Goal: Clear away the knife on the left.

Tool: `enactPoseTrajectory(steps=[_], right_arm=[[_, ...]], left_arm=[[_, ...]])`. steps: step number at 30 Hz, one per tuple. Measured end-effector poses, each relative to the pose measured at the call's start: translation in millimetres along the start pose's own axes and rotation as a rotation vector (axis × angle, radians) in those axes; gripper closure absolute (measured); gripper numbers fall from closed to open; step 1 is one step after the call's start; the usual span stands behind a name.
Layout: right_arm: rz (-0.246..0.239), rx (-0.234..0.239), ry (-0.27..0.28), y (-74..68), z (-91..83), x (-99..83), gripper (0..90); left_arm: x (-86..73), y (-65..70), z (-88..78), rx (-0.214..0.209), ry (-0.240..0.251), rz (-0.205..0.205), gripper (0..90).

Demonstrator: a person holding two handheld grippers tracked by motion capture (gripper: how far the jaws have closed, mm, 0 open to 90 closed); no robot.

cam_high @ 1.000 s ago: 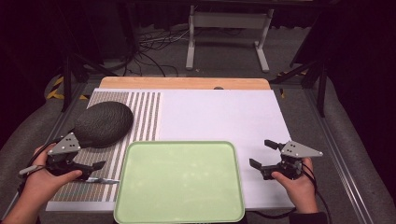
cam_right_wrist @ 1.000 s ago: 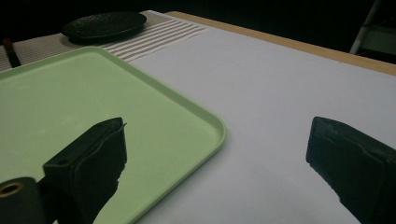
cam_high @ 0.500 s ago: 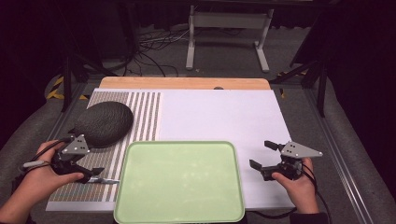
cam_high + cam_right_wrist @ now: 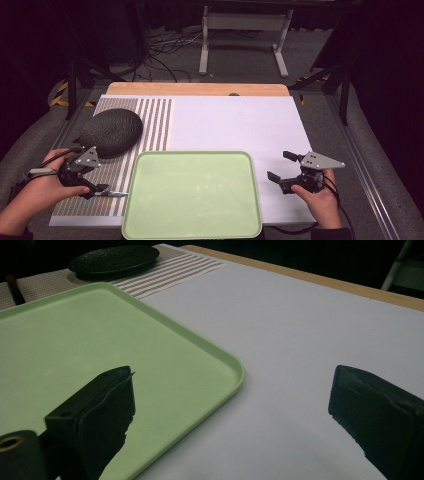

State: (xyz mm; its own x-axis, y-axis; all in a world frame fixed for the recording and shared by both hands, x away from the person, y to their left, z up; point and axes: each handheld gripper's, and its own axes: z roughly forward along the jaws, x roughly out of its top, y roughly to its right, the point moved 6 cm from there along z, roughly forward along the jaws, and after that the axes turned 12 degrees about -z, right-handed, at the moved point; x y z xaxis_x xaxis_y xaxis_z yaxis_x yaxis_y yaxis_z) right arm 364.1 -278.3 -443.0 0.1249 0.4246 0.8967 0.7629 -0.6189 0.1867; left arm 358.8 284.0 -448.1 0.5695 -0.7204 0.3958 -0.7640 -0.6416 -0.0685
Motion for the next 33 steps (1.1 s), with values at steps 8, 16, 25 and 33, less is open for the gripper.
enactPoseTrajectory(steps=[8, 16, 25, 33], right_arm=[[-0.002, 0.003, -0.008, -0.4, 1.1, -1.0, 5.4], [-0.006, 0.013, -0.017, -2.4, 3.1, -1.7, 5.3], [-0.011, 0.022, -0.035, -4.4, 6.3, -3.2, 5.4], [-0.014, 0.023, -0.038, -4.7, 7.1, -3.4, 5.5]], left_arm=[[-3.0, 0.9, 6.1, -0.032, -0.117, 0.043, 12.5], [-5.4, 2.4, 10.0, -0.044, -0.185, 0.088, 13.7], [-16.0, -5.2, 14.5, -0.09, -0.268, 0.123, 28.7], [-28.5, -11.0, 20.3, -0.137, -0.37, 0.166, 36.3]])
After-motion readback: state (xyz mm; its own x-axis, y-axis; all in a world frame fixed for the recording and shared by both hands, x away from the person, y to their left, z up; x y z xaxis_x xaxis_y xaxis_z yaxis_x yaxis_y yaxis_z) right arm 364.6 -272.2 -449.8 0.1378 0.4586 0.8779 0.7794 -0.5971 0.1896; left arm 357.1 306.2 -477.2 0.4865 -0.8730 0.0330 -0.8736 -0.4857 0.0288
